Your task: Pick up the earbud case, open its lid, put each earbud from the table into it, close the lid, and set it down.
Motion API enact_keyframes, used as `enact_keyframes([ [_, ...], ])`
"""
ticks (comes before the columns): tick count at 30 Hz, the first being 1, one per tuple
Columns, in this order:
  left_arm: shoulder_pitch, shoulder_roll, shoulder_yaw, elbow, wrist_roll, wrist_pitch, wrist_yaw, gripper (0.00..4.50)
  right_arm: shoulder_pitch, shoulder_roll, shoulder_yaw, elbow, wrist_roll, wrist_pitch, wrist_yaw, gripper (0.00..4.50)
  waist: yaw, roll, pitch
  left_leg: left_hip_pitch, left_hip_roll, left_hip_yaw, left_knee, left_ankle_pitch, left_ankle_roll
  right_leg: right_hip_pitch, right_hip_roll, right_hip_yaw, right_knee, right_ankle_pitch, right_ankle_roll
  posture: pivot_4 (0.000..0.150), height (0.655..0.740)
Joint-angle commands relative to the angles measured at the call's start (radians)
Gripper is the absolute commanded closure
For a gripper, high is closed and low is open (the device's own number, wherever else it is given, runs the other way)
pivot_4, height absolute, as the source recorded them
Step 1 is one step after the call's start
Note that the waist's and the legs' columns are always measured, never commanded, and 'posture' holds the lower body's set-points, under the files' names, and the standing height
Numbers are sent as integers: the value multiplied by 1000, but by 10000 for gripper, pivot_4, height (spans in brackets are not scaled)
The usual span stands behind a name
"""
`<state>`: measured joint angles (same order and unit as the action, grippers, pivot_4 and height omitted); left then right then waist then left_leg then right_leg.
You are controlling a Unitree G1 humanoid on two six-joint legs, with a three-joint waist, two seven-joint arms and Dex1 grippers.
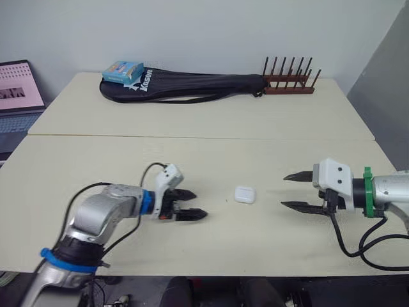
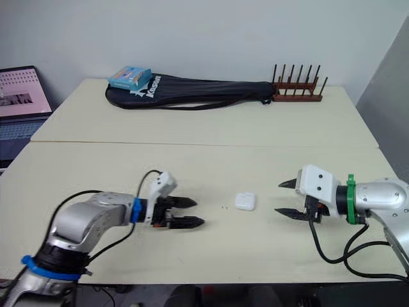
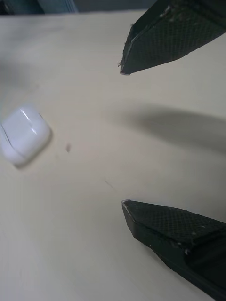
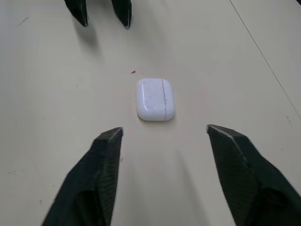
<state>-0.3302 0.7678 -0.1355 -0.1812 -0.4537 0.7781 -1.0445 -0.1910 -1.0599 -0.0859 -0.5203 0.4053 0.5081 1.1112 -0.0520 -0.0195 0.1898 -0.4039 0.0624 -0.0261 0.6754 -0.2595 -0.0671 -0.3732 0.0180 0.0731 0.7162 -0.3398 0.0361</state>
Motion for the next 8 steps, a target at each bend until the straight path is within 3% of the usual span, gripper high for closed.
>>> enact_keyframes([
  [1, 56, 104, 68, -78, 70, -266, -97, 0, -19, -80, -41, 45, 19, -80, 136, 1717, 5, 1, 0, -2, 0, 0, 0, 0, 0, -2, -1, 0, 0, 2, -4, 1500, 6925],
  [3, 101, 143, 94, -100, 95, -367, -117, 0, -26, -100, -44, 72, 25, -99, 168, 302, 13, 1, 0, -3, -1, 0, 0, 0, 0, -2, -2, -1, -2, 2, -4, 1500, 6925],
  [8, 99, 105, 174, -125, 45, -460, -103, 0, -36, -123, -30, 128, 9, -142, 220, 302, 24, 1, 1, -9, -1, 0, 1, 0, 0, -6, -3, -2, -3, 2, -4, 1500, 6925],
])
